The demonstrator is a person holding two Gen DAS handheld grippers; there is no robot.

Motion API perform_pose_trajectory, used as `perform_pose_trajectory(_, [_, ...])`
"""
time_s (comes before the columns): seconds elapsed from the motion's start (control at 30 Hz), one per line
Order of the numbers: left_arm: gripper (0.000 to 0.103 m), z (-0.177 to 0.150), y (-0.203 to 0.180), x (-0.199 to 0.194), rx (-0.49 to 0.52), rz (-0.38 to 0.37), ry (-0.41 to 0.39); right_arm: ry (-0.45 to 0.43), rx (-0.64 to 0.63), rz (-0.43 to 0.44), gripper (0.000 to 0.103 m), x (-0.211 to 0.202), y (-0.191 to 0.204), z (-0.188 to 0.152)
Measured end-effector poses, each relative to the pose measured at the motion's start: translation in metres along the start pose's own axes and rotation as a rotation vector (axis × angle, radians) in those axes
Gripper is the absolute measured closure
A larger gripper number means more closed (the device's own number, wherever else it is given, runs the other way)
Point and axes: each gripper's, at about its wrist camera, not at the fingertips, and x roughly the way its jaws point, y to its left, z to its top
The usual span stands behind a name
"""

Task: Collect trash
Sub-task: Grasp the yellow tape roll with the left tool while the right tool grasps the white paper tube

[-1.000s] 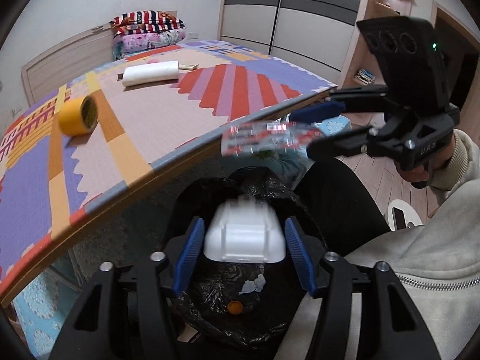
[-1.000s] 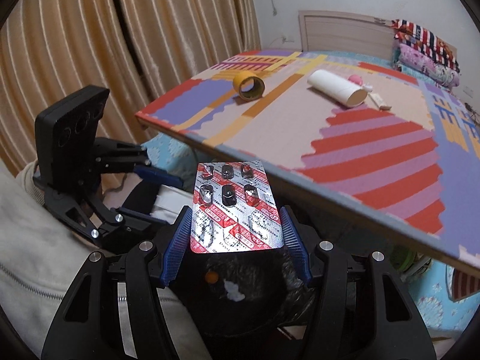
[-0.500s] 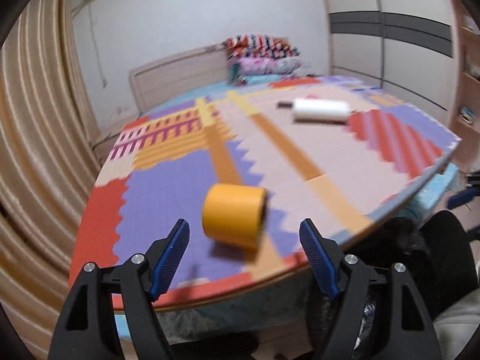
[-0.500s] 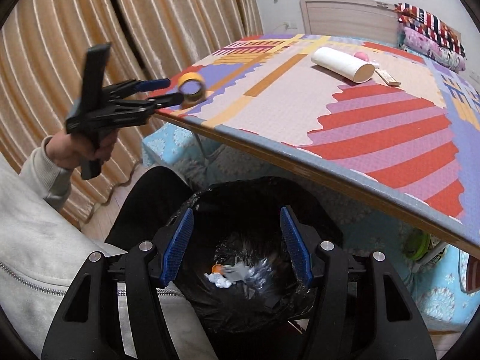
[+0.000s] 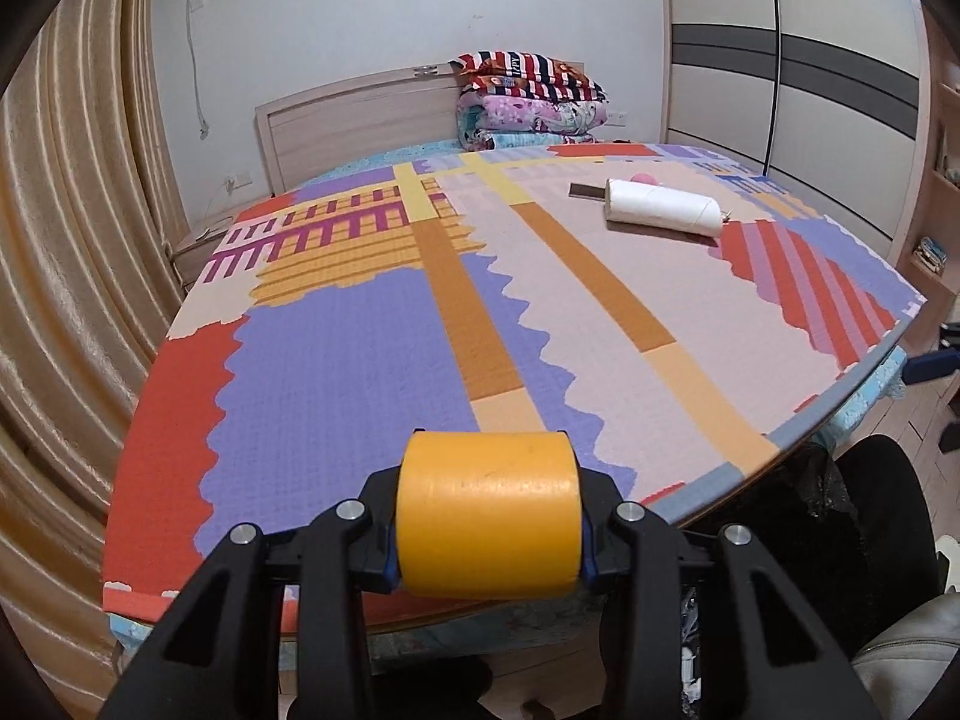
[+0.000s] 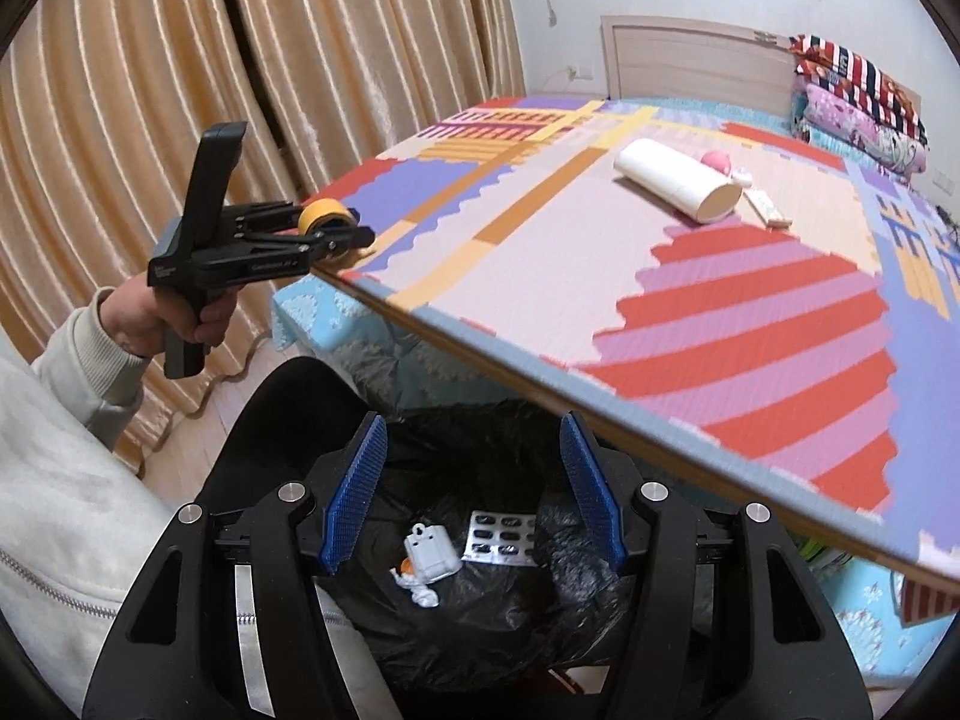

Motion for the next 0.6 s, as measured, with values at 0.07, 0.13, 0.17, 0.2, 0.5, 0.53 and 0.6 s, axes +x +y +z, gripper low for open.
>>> perform_pose_trajectory(0.07, [0.064, 0.003, -0.002, -0.003, 0.003, -0.007, -0.009, -0.010, -0.009, -0.017, 0.043, 0.003, -0.003, 0.008])
perform_pose_trajectory(0.13, [0.064, 0.005, -0.005, -0.006, 0.009, -0.010, -0.015, -0.017, -0.010, -0.028, 0.043, 0.003, -0.006, 0.014])
perform_pose_trajectory(0.17, [0.064, 0.007, -0.006, -0.007, 0.009, -0.014, -0.017, -0.023, -0.012, -0.037, 0.043, 0.003, -0.008, 0.018])
perform_pose_trajectory(0.2, [0.064, 0.008, -0.007, -0.008, 0.008, -0.019, -0.019, -0.029, -0.013, -0.046, 0.043, 0.004, -0.009, 0.022])
perform_pose_trajectory(0.5, [0.064, 0.021, -0.015, -0.010, 0.018, -0.040, -0.030, -0.075, 0.008, -0.113, 0.043, 0.021, -0.040, 0.064])
perform_pose_trajectory(0.53, [0.064, 0.022, -0.015, -0.010, 0.022, -0.040, -0.030, -0.076, 0.003, -0.123, 0.043, 0.022, -0.042, 0.067])
perform_pose_trajectory(0.6, [0.064, 0.024, -0.017, -0.010, 0.026, -0.043, -0.030, -0.081, -0.030, -0.149, 0.043, 0.027, -0.048, 0.080])
